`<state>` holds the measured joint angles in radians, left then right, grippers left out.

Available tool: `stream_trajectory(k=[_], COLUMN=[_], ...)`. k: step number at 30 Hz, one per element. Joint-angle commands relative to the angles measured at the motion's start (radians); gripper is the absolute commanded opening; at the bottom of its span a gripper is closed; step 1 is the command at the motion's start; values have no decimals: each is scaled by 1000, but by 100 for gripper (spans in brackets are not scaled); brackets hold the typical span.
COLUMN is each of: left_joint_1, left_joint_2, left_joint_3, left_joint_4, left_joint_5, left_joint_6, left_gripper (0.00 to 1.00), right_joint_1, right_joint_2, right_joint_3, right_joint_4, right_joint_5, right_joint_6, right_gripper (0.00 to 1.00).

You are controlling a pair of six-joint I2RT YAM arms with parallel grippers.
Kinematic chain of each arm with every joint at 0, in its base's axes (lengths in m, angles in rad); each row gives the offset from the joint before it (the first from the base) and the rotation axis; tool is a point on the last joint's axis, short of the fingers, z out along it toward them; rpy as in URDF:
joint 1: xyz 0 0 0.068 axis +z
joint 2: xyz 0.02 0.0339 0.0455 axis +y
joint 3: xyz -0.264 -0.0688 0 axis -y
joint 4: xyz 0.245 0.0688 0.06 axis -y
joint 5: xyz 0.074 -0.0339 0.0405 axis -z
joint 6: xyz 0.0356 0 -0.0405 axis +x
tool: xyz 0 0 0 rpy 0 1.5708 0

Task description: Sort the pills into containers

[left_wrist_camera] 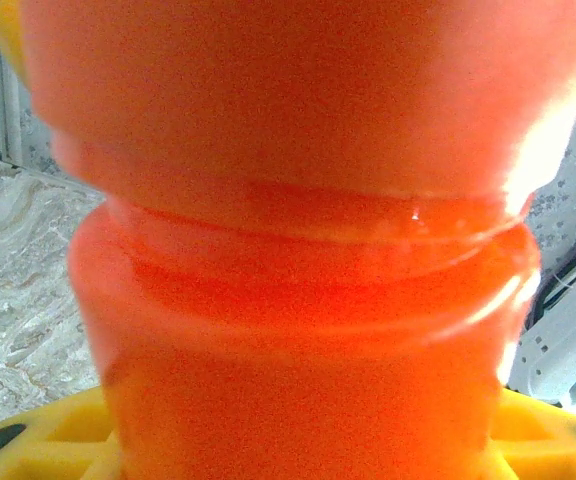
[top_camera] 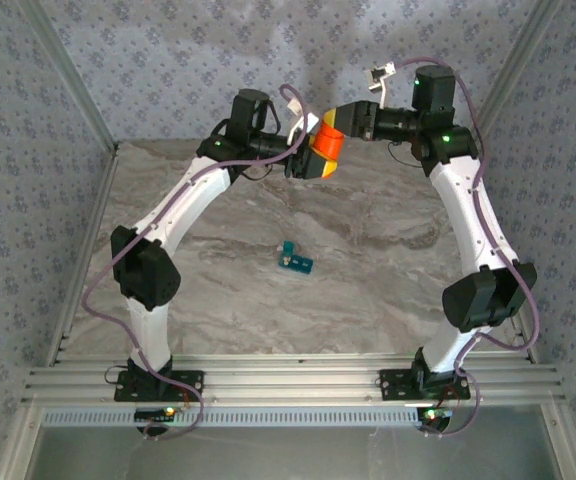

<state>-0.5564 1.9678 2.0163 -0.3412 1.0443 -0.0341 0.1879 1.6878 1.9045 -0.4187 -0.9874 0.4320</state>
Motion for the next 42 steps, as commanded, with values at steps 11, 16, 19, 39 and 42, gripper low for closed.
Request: stream_trajectory(k=[11,16,19,39,42], left_joint_1=[1,1,0,-23,-33], left_joint_2=[-1,1,2,-62,-79], left_joint_3=[45,47,47,-9,-33], left_joint_4=[14,16,16,145,171], left_joint_5=[35,36,36,-180,-220], left_joint_6=[22,22,22,22,30], left_gripper=[0,0,0,0,0], right_joint_1=[-9,-10,-6,87,99], right_joint_2=[-28,-37,-43,-157,-175], right_joint_3=[-9,-19,-31,-263,-311], right_joint_4=[-3,-3,1,37,57], right_joint_5=[32,28,26,324,376], right_joint_6=[12,11,13,45,74], right_gripper=[79,77,63,38,40])
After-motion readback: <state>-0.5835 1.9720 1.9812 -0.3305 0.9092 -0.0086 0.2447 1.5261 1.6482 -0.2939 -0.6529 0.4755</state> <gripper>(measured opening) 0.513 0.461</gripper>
